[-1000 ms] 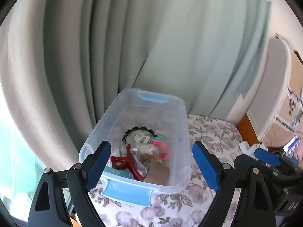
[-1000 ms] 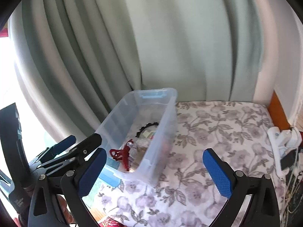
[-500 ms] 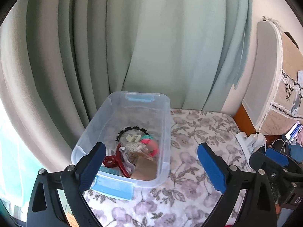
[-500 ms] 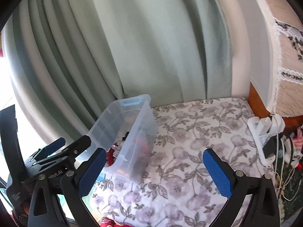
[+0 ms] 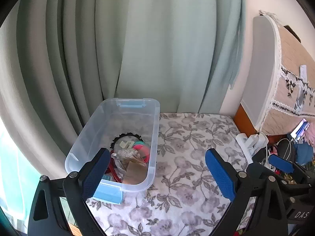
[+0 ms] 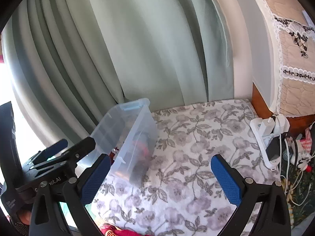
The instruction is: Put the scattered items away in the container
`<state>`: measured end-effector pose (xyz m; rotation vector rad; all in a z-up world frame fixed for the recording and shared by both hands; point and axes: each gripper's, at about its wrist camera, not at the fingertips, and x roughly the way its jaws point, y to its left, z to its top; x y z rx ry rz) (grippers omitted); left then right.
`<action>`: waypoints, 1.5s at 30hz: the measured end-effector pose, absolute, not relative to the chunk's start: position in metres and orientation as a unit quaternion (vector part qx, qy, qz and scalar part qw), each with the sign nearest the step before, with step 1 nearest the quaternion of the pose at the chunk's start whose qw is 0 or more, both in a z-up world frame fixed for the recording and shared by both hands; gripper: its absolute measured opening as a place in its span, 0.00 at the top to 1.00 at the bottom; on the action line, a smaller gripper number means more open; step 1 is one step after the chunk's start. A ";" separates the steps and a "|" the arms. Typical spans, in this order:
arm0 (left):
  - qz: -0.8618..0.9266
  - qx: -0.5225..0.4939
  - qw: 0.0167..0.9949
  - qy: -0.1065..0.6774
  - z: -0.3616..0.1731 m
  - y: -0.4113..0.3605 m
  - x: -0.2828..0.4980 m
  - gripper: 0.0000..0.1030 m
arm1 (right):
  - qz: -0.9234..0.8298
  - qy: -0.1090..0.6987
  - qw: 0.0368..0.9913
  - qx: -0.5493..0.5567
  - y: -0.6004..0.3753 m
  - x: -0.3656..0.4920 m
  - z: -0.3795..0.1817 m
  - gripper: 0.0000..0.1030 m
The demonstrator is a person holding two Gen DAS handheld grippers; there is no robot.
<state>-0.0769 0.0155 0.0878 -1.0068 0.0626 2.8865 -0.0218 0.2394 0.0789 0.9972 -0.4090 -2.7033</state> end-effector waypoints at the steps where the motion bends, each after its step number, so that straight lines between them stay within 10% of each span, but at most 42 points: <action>1: 0.943 -0.330 0.041 0.024 0.087 0.016 -0.077 0.05 | -0.922 -0.138 0.112 0.344 0.240 -0.021 0.079 0.00; 45: 0.938 -0.344 0.039 0.012 0.107 0.005 -0.061 0.05 | -0.935 -0.083 0.107 0.329 0.233 0.002 0.116 0.00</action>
